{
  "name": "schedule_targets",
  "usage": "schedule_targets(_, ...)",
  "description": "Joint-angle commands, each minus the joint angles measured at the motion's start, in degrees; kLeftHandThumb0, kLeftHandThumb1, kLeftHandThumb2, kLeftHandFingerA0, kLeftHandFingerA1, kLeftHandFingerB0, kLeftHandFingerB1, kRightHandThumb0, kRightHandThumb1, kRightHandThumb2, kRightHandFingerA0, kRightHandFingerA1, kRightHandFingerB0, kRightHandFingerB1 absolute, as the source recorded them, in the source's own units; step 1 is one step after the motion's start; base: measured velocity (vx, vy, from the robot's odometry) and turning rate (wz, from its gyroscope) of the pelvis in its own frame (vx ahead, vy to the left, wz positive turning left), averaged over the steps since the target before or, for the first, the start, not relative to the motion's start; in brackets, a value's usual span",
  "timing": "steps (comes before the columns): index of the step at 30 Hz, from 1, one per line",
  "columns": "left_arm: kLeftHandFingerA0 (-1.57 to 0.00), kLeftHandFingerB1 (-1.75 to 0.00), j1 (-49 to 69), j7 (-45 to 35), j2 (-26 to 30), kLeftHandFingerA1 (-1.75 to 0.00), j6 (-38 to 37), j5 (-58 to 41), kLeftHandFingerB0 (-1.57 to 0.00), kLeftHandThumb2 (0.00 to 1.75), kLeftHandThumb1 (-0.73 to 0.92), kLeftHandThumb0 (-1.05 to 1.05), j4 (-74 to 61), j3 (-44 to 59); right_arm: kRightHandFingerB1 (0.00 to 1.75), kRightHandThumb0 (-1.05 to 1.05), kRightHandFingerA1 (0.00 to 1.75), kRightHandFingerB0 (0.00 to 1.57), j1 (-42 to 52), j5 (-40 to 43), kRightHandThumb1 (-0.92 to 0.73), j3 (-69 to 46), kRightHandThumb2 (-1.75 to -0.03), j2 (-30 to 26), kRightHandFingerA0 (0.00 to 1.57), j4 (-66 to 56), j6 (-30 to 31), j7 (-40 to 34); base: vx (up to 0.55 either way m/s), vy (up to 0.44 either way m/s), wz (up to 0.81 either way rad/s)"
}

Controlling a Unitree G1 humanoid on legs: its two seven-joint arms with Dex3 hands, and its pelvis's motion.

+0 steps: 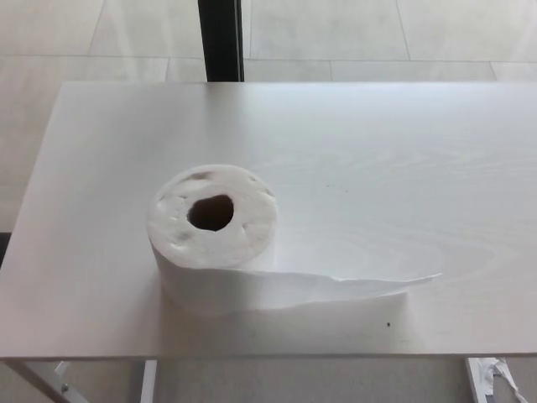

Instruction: A toilet paper roll is kept in the middle of the desk infront of the robot. The robot places its left hand on the top of the toilet paper roll to hold it still and uses its right hand to tear off a piece of toilet paper from it and hands the paper to a person

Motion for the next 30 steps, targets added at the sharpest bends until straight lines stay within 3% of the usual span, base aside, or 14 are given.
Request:
schedule_targets(1, -0.87, -0.53, 0.6, -6.2, 1.3, -0.71, -0.4, -4.8, -0.51, 0.60, 0.68, -0.60, -1.0, 3.6, 0.31, -0.56, 1.19, 0.33, -0.7, 2.8, -0.64, -1.8, -0.60, -1.5, 0.64, 1.9, -5.1, 1.7, 0.00, 0.000, 0.00)
schedule_targets(3, -0.61, -0.54, -1.3, -5.2, 0.1, -0.68, 2.5, -8.4, -0.42, 0.60, 0.67, -0.55, -0.8, 8.0, 0.44, -0.61, 0.96, 0.25, -1.0, 3.7, -0.52, -2.9, -0.83, -1.4, 0.63, 1.7, -5.9, 0.6, 0.00, 0.000, 0.00)
schedule_targets(5, -0.56, -0.54, -3.0, 0.9, -1.7, -0.71, 2.7, -10.0, -0.22, 0.62, 0.73, -0.61, -1.6, 12.3, 0.31, -0.57, 1.59, 0.30, -2.2, 9.4, -0.62, -8.7, -0.58, -2.0, 0.74, 0.0, -4.8, 2.3, 0.00, 0.000, 0.00)
schedule_targets(9, -0.56, -0.50, -4.2, 3.5, -1.9, -0.71, 5.0, -11.4, -0.25, 0.63, 0.78, -0.63, -10.8, 17.4, 0.31, -0.57, 1.57, 0.26, -5.2, 14.1, -0.61, -15.7, -0.62, -3.3, 0.79, -8.1, -2.8, 2.4, 0.00, 0.000, 0.00)
schedule_targets(10, -0.46, -0.53, -3.8, 3.2, -1.4, -0.81, 6.1, -11.9, -0.24, 0.63, 0.79, -0.70, -18.5, 18.8, 0.42, -0.66, 1.13, 0.18, -7.1, 14.3, -0.52, -16.6, -0.84, -4.0, 0.99, -10.4, -3.7, 2.1, 0.00, 0.000, 0.00)
schedule_targets(14, -0.31, -0.37, -7.7, 2.4, 1.2, -0.51, 8.5, -12.5, -0.26, 0.64, 0.79, -0.70, -24.5, 21.0, 0.28, -0.63, 0.90, 0.21, -8.8, 14.4, -0.65, -18.2, -0.60, -4.5, 0.94, -18.8, -3.1, 2.1, 0.00, 0.000, 0.00)
schedule_targets(15, -0.44, -0.53, -14.9, 3.7, 5.3, -0.61, 13.5, -14.4, -0.30, 0.83, 0.57, -0.88, -33.3, 22.1, 0.45, -0.70, 0.80, 0.21, -13.3, 16.4, -0.51, -18.4, -0.91, -4.6, 0.61, -30.9, -0.3, 1.0, 0.00, 0.000, 0.00)
schedule_targets(16, -0.54, -0.62, -18.0, 5.1, 6.3, -0.68, 17.2, -15.3, -0.37, 0.61, 0.69, -0.90, -38.6, 22.4, 0.33, -0.71, 0.62, 0.31, -15.2, 16.7, -0.65, -18.1, -0.60, -4.4, 0.56, -35.7, 0.5, 0.5, 0.00, 0.000, 0.00)
schedule_targets(17, -1.15, -0.74, -20.5, 6.2, 7.1, -1.04, 20.5, -15.1, -0.43, 1.03, 0.52, -1.01, -43.3, 21.6, 0.45, -0.75, 1.08, 0.23, -16.3, 17.1, -0.51, -17.3, -0.88, -3.9, 0.80, -40.3, 2.1, 0.2, 0.00, 0.000, 0.00)
schedule_targets(18, -1.15, -0.74, -21.8, 6.4, 7.9, -1.04, 22.4, -14.3, -0.43, 1.03, 0.52, -1.01, -45.9, 20.5, 0.45, -0.75, 1.08, 0.23, -17.0, 17.7, -0.51, -16.9, -0.88, -3.6, 0.80, -43.4, 3.7, 0.3, 0.00, 0.000, 0.00)
schedule_targets(20, -1.42, -0.86, -26.4, 5.2, 9.3, -1.05, 21.3, -13.1, -0.72, 1.00, 0.43, -0.86, -48.9, 17.5, 0.30, -0.61, 0.52, 0.30, -20.2, 18.1, -0.64, -14.6, -0.60, -2.0, 0.51, -47.4, 3.0, 1.3, 0.00, 0.000, 0.00)
schedule_targets(22, -0.45, -0.61, -32.4, 3.9, 10.3, -0.73, 26.1, -16.9, -0.40, 0.61, 0.71, -0.83, -57.6, 13.9, 0.40, -0.64, 0.47, 0.23, -22.0, 13.9, -0.54, -8.9, -0.80, 2.0, 0.34, -56.8, 3.1, -2.3, 0.00, 0.000, 0.00)
schedule_targets(29, -0.24, -0.39, -48.8, 3.5, 7.8, -0.52, 34.3, -15.3, -0.20, 0.64, 0.84, -0.47, -68.2, 0.6, 0.31, -0.65, 0.45, 0.32, -25.8, 6.2, -0.63, 6.3, -0.59, 7.9, 0.34, -68.4, 4.5, 0.9, 0.00, 0.000, 0.00)
schedule_targets(30, -0.24, -0.39, -50.8, 2.6, 7.5, -0.51, 33.9, -13.5, -0.21, 0.64, 0.85, -0.47, -68.3, -1.9, 0.43, -0.68, 0.54, 0.25, -25.7, 5.7, -0.47, 8.0, -0.87, 8.8, 0.35, -69.8, 6.3, 0.9, 0.00, 0.000, 0.00)
